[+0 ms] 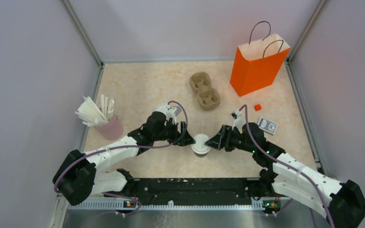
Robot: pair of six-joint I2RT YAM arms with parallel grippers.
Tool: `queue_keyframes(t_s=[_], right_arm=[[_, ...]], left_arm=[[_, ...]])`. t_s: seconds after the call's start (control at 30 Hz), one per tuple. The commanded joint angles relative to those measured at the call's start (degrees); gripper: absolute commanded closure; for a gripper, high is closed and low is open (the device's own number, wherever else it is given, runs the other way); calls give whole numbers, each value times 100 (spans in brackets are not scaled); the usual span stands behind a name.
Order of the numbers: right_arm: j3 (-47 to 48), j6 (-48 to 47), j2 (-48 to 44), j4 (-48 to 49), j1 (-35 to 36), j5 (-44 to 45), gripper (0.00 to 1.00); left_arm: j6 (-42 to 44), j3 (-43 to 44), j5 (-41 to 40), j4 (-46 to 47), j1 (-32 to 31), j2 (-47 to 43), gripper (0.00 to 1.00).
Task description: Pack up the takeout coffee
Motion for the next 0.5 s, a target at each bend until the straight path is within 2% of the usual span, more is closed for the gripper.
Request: queue_keyframes(t_s=[0.0, 0.23, 0.47], right_arm=[[-64, 57, 116, 439, 131, -6, 36], [-160, 0, 282, 536, 178, -21, 35], [-252, -16, 437, 777, 186, -94, 35]], left_arm=[[213, 202, 118, 89, -23, 39, 23], [188, 133, 423, 473, -22, 31, 17], [239, 94, 513, 691, -22, 22, 15]])
